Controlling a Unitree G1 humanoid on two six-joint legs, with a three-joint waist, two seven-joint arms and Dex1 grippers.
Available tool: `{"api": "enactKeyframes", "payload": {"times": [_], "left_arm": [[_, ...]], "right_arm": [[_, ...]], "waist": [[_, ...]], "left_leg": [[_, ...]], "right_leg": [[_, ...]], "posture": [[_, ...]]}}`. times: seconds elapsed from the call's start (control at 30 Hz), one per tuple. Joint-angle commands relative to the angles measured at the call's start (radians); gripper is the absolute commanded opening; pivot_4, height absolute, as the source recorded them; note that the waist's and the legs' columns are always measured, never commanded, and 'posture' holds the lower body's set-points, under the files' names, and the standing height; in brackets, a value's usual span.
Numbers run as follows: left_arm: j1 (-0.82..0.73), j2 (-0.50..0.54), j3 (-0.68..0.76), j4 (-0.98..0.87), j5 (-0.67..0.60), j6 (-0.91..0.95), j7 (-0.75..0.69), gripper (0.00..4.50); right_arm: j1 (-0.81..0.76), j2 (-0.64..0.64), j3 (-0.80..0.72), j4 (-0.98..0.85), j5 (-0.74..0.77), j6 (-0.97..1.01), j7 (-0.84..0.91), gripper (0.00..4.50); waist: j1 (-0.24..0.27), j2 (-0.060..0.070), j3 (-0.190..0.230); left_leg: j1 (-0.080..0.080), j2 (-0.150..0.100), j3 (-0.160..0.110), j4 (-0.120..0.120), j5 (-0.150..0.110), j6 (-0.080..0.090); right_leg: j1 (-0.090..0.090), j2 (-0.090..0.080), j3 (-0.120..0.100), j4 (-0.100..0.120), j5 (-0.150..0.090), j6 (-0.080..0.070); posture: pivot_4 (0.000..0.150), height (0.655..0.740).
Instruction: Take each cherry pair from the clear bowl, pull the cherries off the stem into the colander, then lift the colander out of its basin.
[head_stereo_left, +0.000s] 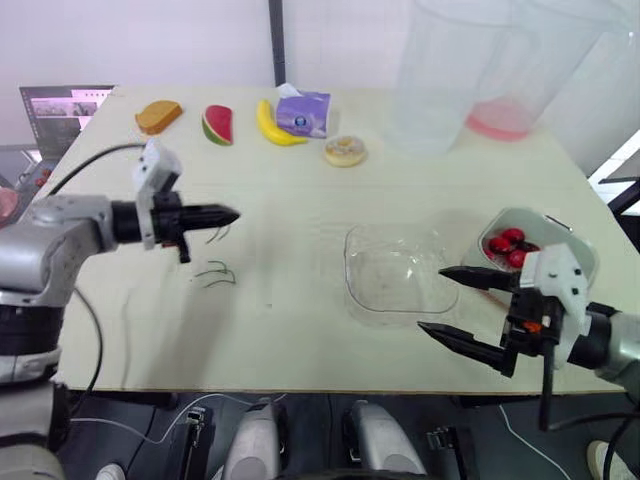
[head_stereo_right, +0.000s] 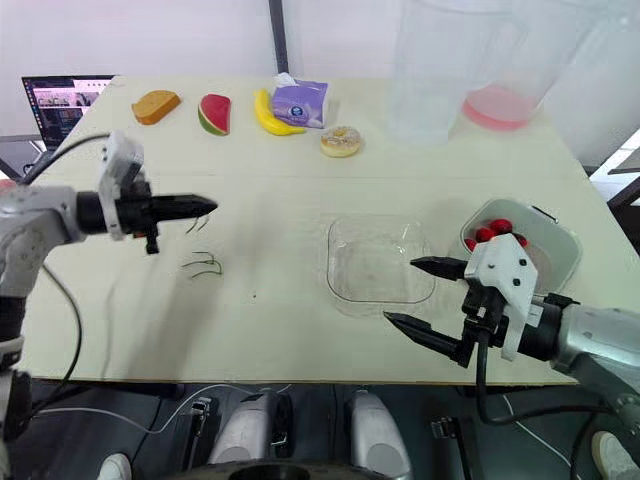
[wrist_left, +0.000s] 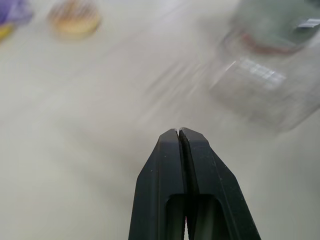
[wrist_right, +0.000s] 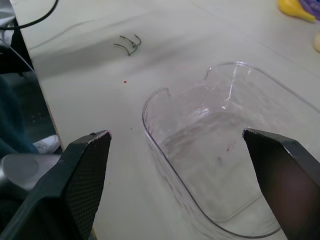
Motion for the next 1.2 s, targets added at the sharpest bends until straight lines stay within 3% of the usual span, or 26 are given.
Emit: {"api": "enactKeyframes", "payload": {"times": [0.03,0.2,0.23,0.33,0.53,0.7,0.87,1.03,1.2], "left_arm": [[0.033,0.024,0.03,0.038,0.038,-0.066,-0.028,0.0],[0.049,0.005,0.04,0.082,0.049,-0.09,-0.038,0.0],[0.04,-0.001,0.044,0.084,0.043,-0.083,-0.036,0.28],[0.032,0.006,0.034,0.079,0.031,-0.061,-0.072,1.35],[0.011,0.018,0.024,0.095,0.06,-0.088,-0.112,4.39],[-0.047,0.024,0.029,0.058,0.046,-0.089,-0.147,4.48],[-0.089,0.033,0.071,-0.058,-0.054,-0.002,-0.174,4.48],[0.007,0.047,0.131,-0.351,-0.213,0.083,-0.191,4.48],[0.117,0.036,0.149,-0.512,-0.238,0.033,-0.173,4.48]], "right_arm": [[-0.045,-0.016,-0.003,-0.003,0.031,0.001,0.001,4.46],[-0.082,-0.013,0.014,0.005,0.038,0.011,-0.009,4.46],[-0.085,-0.011,0.014,0.005,0.039,0.013,-0.013,4.49],[-0.085,-0.008,0.013,0.004,0.034,0.016,-0.017,4.5],[-0.072,-0.006,-0.001,-0.003,0.039,0.026,-0.023,4.5],[-0.071,-0.011,-0.022,0.012,0.044,0.031,-0.019,4.5],[-0.061,0.0,-0.076,0.038,0.056,0.052,-0.058,4.5],[0.041,0.042,-0.211,0.037,0.076,0.098,-0.101,4.5],[0.201,0.124,-0.359,0.031,0.038,0.097,-0.097,4.5]], "waist": [[0.003,-0.001,0.0],[0.006,-0.002,0.0],[0.006,-0.002,0.0],[0.002,-0.002,0.0],[-0.001,-0.002,0.0],[0.004,-0.002,0.0],[0.002,-0.002,0.0],[0.0,-0.001,0.0],[0.002,-0.001,0.0]], "left_leg": [[0.0,0.0,0.0,0.0,0.0,0.0],[-0.001,-0.001,0.0,0.0,-0.001,0.001],[-0.001,-0.001,-0.001,0.0,-0.001,0.001],[-0.001,-0.001,-0.001,0.0,-0.001,0.001],[-0.001,0.0,-0.001,0.0,-0.001,0.001],[-0.001,-0.001,-0.001,0.001,-0.001,0.001],[-0.001,-0.001,-0.001,0.001,-0.001,0.001],[-0.001,0.0,-0.001,0.001,-0.001,0.001],[0.002,0.0,-0.001,0.001,0.0,0.0]], "right_leg": [[0.0,0.0,0.0,0.0,0.0,0.0],[0.0,-0.003,-0.001,0.0,0.0,0.0],[0.0,-0.003,-0.002,0.0,0.0,0.0],[0.0,-0.002,-0.002,0.0,0.0,0.0],[0.0,-0.002,-0.002,0.0,0.0,0.0],[0.0,-0.002,-0.002,0.0,0.0,0.0],[0.0,-0.002,-0.002,0.0,0.0,0.0],[0.0,-0.001,-0.001,0.0,0.0,0.0],[0.003,-0.001,-0.001,0.0,0.0,0.0]], "posture": [[0.15,0.74],[0.15,0.74],[0.15,0.74],[0.15,0.74],[0.15,0.74],[0.15,0.74],[0.15,0.74],[0.15,0.74],[0.15,0.74]]}}
